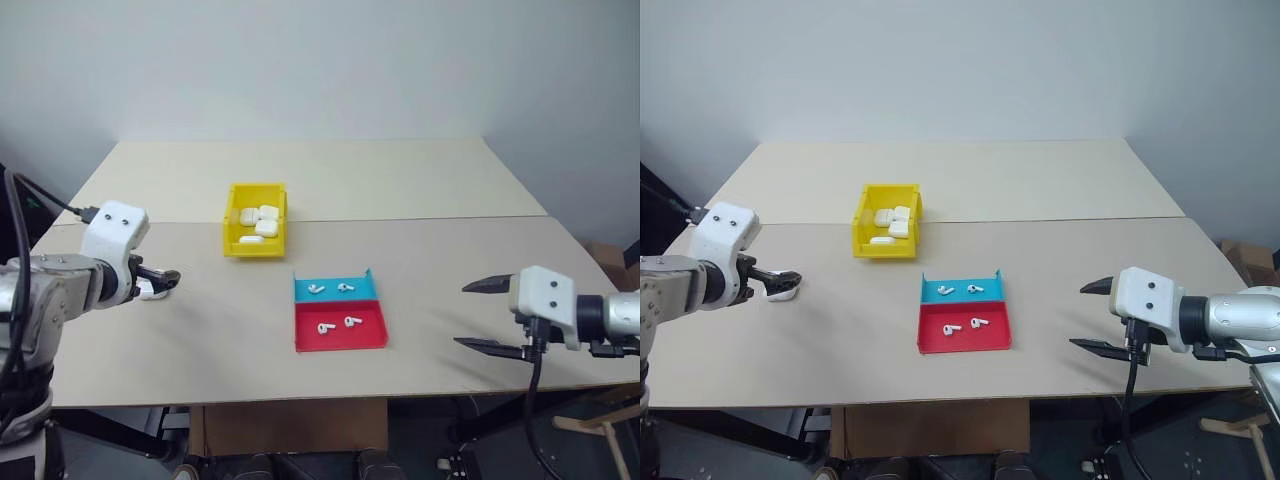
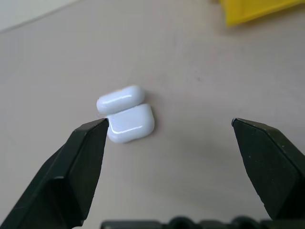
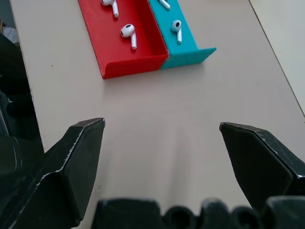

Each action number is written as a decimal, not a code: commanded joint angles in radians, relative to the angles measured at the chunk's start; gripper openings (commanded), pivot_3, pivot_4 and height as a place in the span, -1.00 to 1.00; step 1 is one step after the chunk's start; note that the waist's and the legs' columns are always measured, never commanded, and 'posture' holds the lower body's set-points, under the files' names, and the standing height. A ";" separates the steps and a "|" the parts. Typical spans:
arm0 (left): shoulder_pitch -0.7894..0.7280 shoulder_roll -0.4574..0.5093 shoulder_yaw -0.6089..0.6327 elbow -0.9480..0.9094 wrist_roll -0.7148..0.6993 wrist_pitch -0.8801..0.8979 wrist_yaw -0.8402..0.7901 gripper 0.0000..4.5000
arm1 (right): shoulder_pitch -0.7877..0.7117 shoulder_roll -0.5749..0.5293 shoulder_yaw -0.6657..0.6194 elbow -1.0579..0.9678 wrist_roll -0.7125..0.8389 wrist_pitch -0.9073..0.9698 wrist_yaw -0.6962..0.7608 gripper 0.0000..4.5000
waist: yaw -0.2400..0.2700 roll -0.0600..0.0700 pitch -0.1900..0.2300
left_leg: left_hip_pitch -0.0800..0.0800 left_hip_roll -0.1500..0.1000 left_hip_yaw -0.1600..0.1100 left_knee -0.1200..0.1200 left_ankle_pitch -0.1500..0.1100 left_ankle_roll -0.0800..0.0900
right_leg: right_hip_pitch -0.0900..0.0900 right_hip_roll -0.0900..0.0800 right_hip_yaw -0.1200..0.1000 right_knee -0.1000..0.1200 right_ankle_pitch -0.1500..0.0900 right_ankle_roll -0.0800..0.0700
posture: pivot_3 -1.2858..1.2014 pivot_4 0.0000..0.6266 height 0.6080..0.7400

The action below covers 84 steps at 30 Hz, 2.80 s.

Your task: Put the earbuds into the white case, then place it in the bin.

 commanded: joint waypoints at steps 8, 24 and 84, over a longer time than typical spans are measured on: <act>-0.239 0.092 -0.016 0.470 -0.342 0.004 0.337 1.00 | 0.021 0.022 0.035 -0.072 -0.023 0.070 -0.083 0.99 | 0.007 -0.001 0.000 | 0.000 0.000 0.000 0.000 0.000 0.000 | 0.000 0.000 0.000 0.000 0.000 0.000 | 0.03 -0.52 1.00; -0.388 -0.014 -0.182 0.759 -0.127 -0.023 0.291 1.00 | 0.062 0.025 0.011 -0.121 -0.017 0.140 -0.129 0.99 | 0.027 -0.001 0.000 | -0.001 -0.001 0.000 0.000 0.001 -0.001 | 0.000 -0.001 -0.001 0.000 0.001 -0.002 | 0.03 -0.52 1.00; 0.081 -0.349 0.058 0.014 0.210 -1.061 -0.223 0.23 | -0.032 -0.050 -0.031 -0.186 0.035 0.301 -0.142 1.00 | 0.029 0.001 -0.001 | -0.004 -0.001 0.001 0.002 0.001 -0.003 | 0.000 -0.002 0.000 0.000 0.005 -0.006 | 0.03 -0.52 1.00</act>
